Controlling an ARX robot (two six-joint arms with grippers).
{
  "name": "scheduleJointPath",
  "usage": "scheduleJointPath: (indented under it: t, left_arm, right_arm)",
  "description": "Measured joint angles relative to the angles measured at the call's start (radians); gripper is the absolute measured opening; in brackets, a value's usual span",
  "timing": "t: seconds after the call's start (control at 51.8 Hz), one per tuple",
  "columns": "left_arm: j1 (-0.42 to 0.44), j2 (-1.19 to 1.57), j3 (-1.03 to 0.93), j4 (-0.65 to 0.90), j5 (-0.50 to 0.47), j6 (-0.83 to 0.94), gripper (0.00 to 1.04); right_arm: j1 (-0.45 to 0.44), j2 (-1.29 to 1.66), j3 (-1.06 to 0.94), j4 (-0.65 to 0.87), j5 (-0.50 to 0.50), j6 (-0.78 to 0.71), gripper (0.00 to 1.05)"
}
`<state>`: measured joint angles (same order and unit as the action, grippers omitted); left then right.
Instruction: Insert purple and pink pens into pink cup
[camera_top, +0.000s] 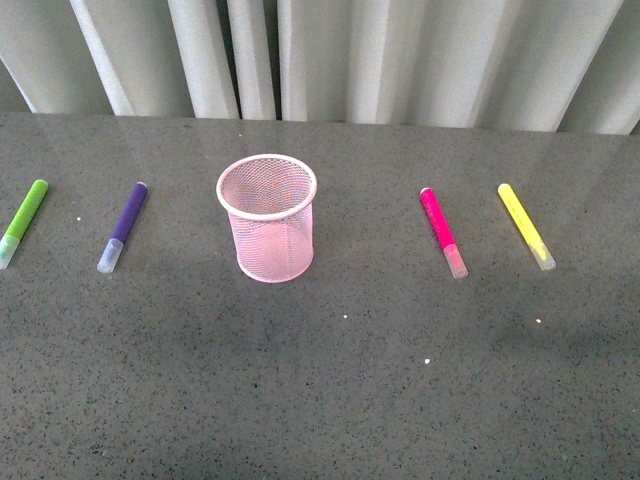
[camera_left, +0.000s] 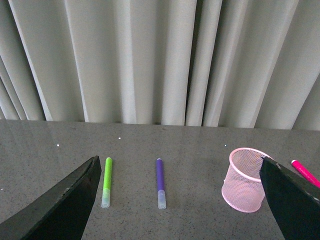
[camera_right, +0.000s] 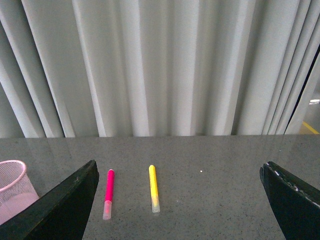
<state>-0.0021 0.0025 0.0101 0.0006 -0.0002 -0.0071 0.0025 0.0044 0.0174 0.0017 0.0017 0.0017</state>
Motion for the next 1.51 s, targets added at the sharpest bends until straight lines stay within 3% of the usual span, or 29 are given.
scheduleJointPath:
  t: [1.506]
  left_arm:
    - [0.000, 0.000, 0.000, 0.000, 0.000, 0.000, 0.98]
  right_arm:
    - [0.000, 0.000, 0.000, 0.000, 0.000, 0.000, 0.98]
